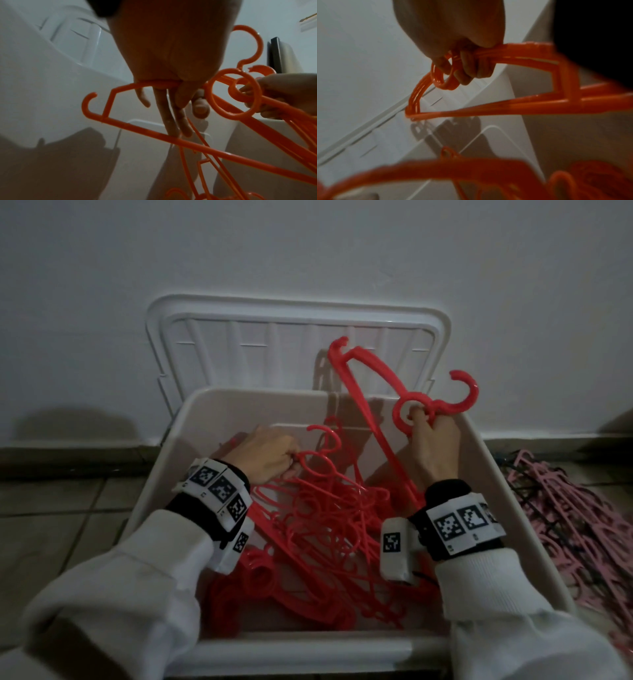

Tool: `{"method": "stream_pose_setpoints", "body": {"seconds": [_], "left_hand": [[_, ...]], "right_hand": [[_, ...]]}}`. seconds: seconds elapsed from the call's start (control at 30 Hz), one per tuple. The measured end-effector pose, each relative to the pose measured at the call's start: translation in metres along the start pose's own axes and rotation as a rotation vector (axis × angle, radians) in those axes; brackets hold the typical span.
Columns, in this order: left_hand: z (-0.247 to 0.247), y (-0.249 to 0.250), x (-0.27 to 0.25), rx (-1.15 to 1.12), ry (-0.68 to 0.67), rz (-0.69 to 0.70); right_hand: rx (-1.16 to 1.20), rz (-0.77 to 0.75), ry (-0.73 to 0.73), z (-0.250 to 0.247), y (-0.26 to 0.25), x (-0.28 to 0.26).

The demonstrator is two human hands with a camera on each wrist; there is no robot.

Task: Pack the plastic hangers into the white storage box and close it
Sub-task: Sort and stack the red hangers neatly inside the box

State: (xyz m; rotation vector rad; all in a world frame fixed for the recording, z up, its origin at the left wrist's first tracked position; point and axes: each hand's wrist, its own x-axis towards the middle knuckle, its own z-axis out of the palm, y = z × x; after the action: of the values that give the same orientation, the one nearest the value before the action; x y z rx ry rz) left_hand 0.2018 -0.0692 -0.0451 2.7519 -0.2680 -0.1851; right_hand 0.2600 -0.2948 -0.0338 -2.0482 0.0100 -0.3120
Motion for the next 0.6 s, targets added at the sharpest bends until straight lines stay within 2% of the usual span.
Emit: {"method": "stream_pose_setpoints", "body": {"seconds": [0.13,0.2,0.27,0.33,0.43,0.6], "left_hand": [[0.003,0.004,0.002,-0.062,0.053,0.009],[0.004,0.009,0.002,-0.065,0.092,0.015],[0.006,0.012,0.002,-0.060,0.156,0.035],[0.009,0.014,0.004,-0.049,0.229,0.041],[0.012,0.017,0.006,-0.103,0.259,0.016],[0.016,0.019,0.007,-0.147,0.313,-0.108]], "right_hand": [[-0.073,-0.143,-0.374,0.009,-0.007,-0.015],[-0.048,-0.142,-0.563,0.016,-0.009,-0.022],[0.007,-0.094,-0.676,0.018,-0.012,-0.027],[0.058,-0.067,-0.718,0.018,-0.014,-0.029],[0.139,-0.015,-0.747,0.018,-0.014,-0.028],[0.181,0.055,-0.769,0.019,-0.005,-0.022]]}}
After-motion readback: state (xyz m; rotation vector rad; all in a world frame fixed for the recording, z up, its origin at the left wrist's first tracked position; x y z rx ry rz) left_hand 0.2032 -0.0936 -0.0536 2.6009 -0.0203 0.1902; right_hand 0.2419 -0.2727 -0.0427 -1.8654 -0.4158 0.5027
